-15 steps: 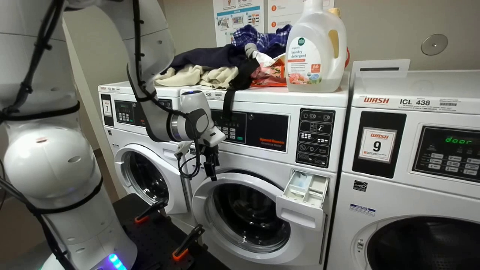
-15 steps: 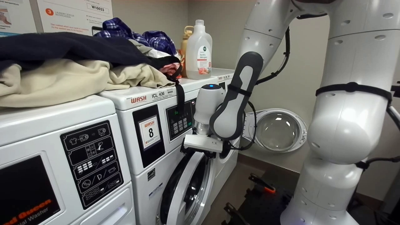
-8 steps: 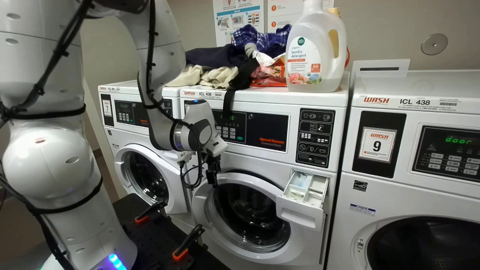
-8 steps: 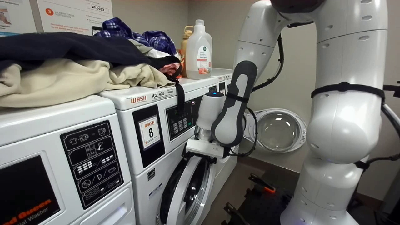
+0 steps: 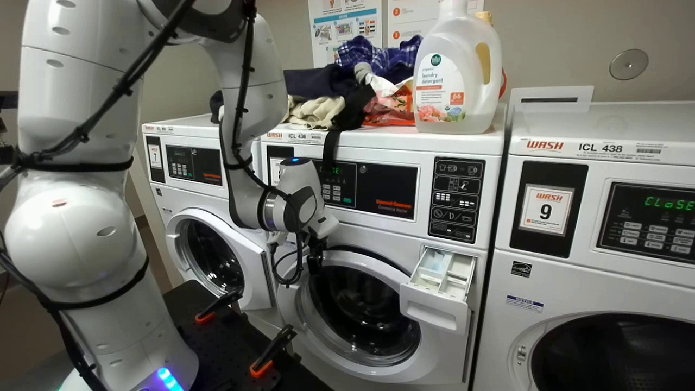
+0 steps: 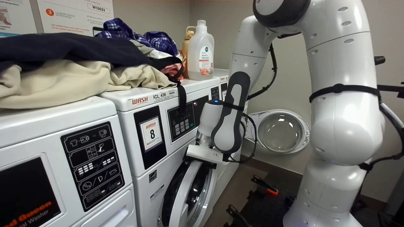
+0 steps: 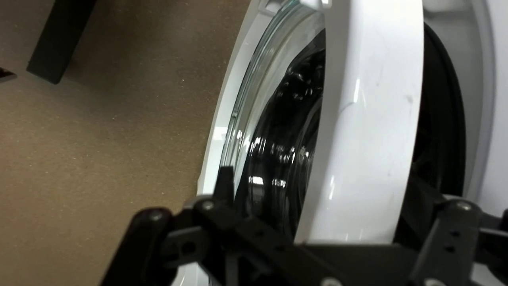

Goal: Open the washing machine door

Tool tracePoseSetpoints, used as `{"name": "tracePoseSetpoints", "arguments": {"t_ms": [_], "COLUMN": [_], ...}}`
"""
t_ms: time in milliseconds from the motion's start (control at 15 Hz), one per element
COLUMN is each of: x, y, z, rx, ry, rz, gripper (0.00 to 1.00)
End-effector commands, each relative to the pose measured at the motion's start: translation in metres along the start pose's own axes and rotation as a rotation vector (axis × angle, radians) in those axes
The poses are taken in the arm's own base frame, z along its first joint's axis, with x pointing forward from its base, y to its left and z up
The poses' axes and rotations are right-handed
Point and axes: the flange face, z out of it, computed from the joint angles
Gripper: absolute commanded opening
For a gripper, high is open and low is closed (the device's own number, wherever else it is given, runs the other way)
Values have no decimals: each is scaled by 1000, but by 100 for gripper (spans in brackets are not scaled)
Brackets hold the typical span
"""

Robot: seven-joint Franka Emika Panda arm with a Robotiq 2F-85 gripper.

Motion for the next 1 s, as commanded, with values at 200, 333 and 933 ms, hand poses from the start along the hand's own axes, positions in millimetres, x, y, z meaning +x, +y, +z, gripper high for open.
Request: {"name": "tracePoseSetpoints", "arguments": {"t_ms": [200, 333, 933], "x": [-3, -3, -21], "y": [-3, -4, 6], "z": [28, 25, 9], "rx": [-60, -71, -194], "ry": [-36, -26, 8], "rz": [26, 49, 158], "gripper": [100, 100, 100]}}
